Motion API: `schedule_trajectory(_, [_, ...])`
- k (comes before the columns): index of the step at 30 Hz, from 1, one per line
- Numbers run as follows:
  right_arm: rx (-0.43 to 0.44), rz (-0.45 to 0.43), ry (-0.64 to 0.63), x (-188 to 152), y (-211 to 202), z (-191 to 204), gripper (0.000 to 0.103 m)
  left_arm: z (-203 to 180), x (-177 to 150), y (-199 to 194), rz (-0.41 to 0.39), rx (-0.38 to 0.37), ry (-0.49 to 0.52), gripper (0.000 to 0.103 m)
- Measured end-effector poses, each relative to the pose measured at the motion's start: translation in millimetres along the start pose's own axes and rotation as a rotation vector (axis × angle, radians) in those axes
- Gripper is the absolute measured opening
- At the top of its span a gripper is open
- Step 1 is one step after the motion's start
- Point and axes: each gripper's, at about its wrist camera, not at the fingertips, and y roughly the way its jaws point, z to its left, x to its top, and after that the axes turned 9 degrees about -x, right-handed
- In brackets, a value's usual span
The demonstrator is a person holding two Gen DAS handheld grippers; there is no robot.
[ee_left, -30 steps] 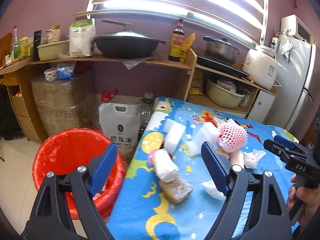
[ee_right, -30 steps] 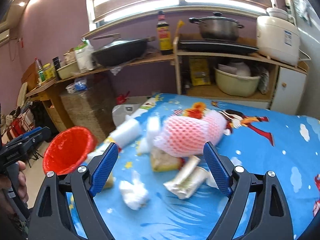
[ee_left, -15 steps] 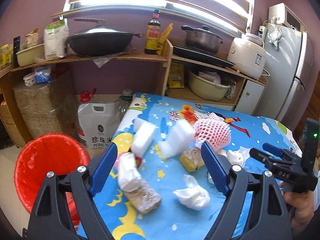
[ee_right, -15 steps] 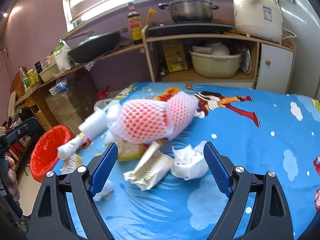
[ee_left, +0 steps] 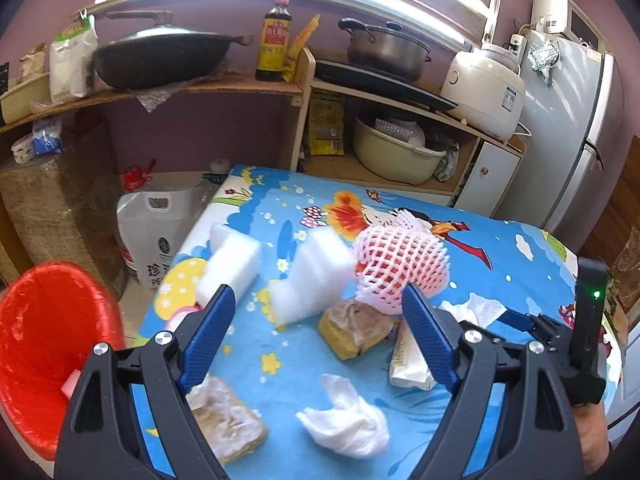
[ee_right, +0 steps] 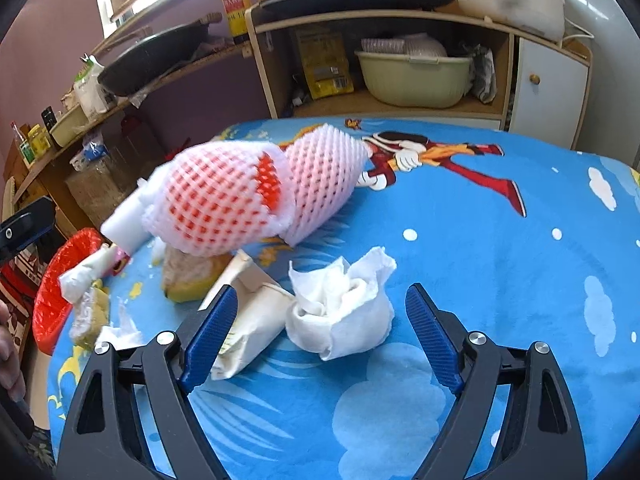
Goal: Collect trash
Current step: 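Grasp the pink foam fruit net with the left tool while the right tool grasps the white tissue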
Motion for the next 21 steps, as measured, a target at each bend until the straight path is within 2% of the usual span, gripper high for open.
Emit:
schedule_trajectory(7, [0.005,0.050,-0.023,-1.1,22.3,3.2,0.073,-13.4,2.9,28.7,0.032,-0.029,0.018,0.077])
schedule_trajectory(9, [0.007,0.062,-0.028,-2.1,26.6,4.0,0.067,-18.9,4.3,36.0,0.039,-0.040,0.027,0.077])
schedule_trajectory(11, [0.013,0.072,-0.032,-2.9,29.9,3.6,0.054,-23.4,5.1,42.0,0.044,-0.046,0.034,0.077])
schedule_trajectory(14, [0.019,0.079,-0.022,-4.6,31.5,-1.0,0.042,-30.8,6.0,52.3,0.057,-0.058,0.048,0.075])
schedule_trajectory(17, [0.028,0.067,-0.016,-5.9,27.0,-5.7,0.037,-39.3,7.0,62.1,0.067,-0.069,0.061,0.072])
schedule_trajectory(21, [0.036,0.038,0.001,-4.6,16.5,-11.7,0.037,-49.8,7.6,75.5,0.087,-0.079,0.083,0.067])
